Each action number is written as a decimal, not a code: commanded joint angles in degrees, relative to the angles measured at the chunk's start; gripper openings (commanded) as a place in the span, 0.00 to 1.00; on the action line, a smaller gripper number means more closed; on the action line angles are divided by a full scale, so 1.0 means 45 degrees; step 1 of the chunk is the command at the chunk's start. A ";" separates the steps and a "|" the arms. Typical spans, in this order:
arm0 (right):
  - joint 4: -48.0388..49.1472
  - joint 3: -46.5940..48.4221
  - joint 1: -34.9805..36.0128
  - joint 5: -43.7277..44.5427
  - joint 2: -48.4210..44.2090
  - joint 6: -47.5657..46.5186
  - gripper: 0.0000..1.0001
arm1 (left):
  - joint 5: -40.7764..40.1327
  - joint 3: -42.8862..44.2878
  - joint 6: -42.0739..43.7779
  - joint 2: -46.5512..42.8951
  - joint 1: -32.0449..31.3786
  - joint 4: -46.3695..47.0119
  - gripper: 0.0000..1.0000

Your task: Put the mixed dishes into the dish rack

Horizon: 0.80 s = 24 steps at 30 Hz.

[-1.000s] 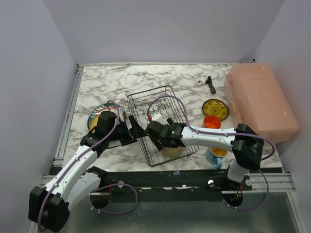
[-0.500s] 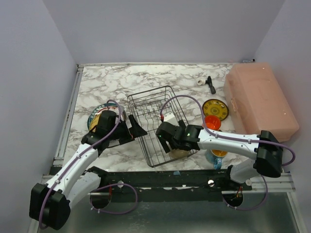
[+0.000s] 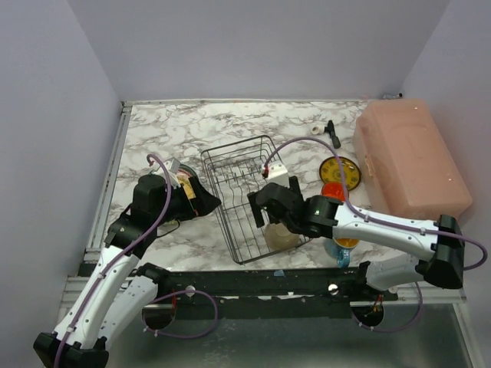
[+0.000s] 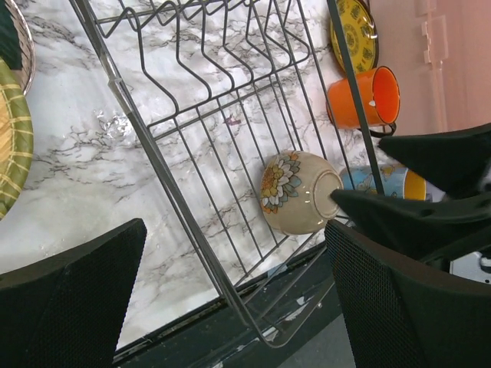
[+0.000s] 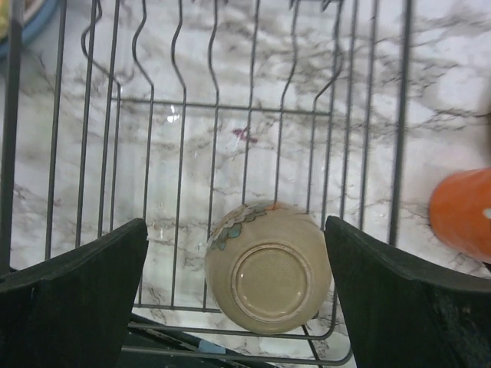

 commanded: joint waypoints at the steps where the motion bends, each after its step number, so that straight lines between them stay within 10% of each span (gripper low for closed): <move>1: -0.0098 -0.0220 -0.0114 0.3840 -0.1300 0.1344 1.00 | 0.0281 0.0615 0.0612 0.0109 0.0057 -0.0360 0.99; 14: 0.0463 -0.3254 -0.8654 0.0401 -0.3505 0.1219 0.99 | 0.1477 -0.0058 0.0114 -0.0047 0.0056 0.0042 0.99; 24: 0.2076 -0.5281 -1.0004 0.0395 -0.3199 0.2404 0.93 | 0.1568 -0.0362 -0.0078 -0.0424 0.0050 0.0104 0.99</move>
